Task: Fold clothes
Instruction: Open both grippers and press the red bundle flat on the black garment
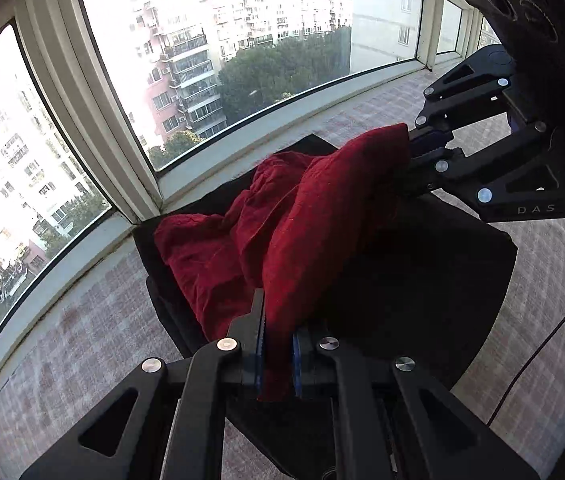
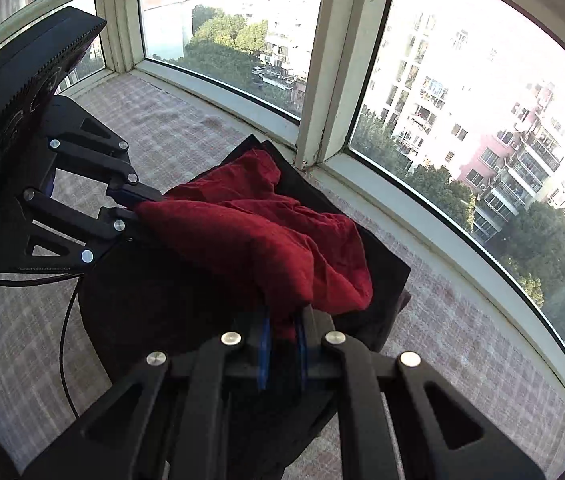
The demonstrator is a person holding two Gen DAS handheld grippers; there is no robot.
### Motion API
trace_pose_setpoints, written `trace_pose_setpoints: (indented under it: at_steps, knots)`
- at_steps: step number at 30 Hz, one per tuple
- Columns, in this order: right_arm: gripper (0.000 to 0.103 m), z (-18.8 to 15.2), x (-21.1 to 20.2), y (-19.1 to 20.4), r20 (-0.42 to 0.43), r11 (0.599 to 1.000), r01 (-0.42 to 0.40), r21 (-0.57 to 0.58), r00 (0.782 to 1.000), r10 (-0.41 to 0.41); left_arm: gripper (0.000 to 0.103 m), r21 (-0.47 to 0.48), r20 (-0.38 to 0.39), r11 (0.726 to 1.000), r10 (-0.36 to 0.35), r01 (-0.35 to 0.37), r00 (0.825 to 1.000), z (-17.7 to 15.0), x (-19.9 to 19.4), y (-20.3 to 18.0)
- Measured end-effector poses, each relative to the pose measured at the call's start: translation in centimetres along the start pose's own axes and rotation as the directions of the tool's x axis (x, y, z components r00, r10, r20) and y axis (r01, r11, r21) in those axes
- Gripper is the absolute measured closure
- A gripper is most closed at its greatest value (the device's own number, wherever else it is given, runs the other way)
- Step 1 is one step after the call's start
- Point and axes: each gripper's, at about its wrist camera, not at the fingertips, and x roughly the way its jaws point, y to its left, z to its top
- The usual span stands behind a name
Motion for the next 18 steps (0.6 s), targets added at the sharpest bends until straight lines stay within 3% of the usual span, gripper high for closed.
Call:
trace_pose_setpoints:
  at_steps: [4,6,13,18]
  knots:
    - [0.087,-3.5,1.8,2.0,-0.038,0.999,-0.001,-0.037,0.999,0.0,0.09,-0.013,-0.01,0.999,-0.03,0.03,0.999,-2.2,0.8,-0.9]
    - [0.081,-3.8,1.7,2.1,-0.053,0.999,0.011,-0.035,0.999,-0.013,0.087,-0.024,-0.009,0.999,-0.037,0.036,0.999,-2.1,0.6,-0.6]
    - [0.079,-3.6,-0.9,1.2,-0.092,0.999,0.012,-0.045,0.996,-0.016,0.082,-0.017,-0.026,0.998,-0.063,0.062,0.998,-3.5,-1.5,-0.9]
    - [0.079,-2.9,-4.4,0.2,-0.06,0.995,-0.04,0.089,0.997,0.045,0.077,-0.017,-0.006,0.995,-0.103,0.103,0.995,-4.2,-4.9,-1.3]
